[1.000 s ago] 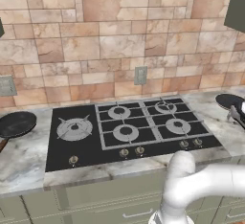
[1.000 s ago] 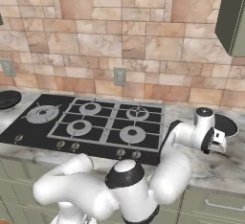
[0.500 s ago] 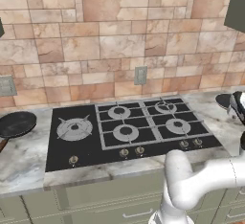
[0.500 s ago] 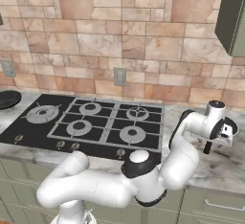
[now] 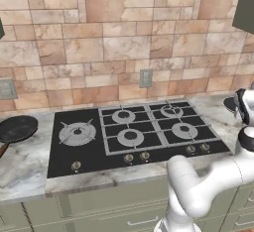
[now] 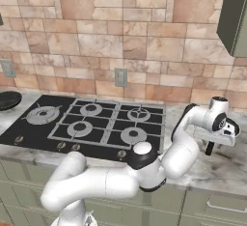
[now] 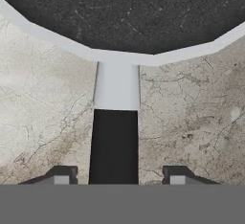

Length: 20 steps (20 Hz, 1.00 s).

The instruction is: Place both pans onto different burners. Then place the lemon and the steak on different pans.

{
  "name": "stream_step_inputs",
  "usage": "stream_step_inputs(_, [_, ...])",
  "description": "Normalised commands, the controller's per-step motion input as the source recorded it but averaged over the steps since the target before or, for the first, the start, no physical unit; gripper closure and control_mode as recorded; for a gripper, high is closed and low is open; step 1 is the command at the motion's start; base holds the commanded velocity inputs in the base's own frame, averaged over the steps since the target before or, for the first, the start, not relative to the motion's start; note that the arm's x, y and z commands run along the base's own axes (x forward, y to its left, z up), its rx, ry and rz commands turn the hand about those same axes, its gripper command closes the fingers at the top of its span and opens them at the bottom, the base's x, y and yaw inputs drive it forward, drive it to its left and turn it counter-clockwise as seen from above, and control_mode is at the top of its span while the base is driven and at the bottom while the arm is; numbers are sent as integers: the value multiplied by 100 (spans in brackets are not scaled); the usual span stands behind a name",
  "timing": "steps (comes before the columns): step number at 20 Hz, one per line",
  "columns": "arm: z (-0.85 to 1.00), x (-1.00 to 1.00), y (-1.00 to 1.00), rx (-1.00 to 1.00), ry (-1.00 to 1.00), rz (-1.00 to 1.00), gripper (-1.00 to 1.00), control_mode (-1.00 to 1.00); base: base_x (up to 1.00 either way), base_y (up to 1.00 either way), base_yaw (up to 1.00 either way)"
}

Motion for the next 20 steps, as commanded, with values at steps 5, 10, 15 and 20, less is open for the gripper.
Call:
stream_step_inputs(5, [0,-7,-1,0,0,2,100,-100,0,0,0])
stream_step_inputs(10, [33,-42,0,0,-4,10,100,-100,0,0,0])
stream_step_inputs(15, [47,-35,29,0,0,20,100,-100,0,0,0])
stream_step_inputs(20, [13,-44,64,0,0,25,100,-100,0,0,0])
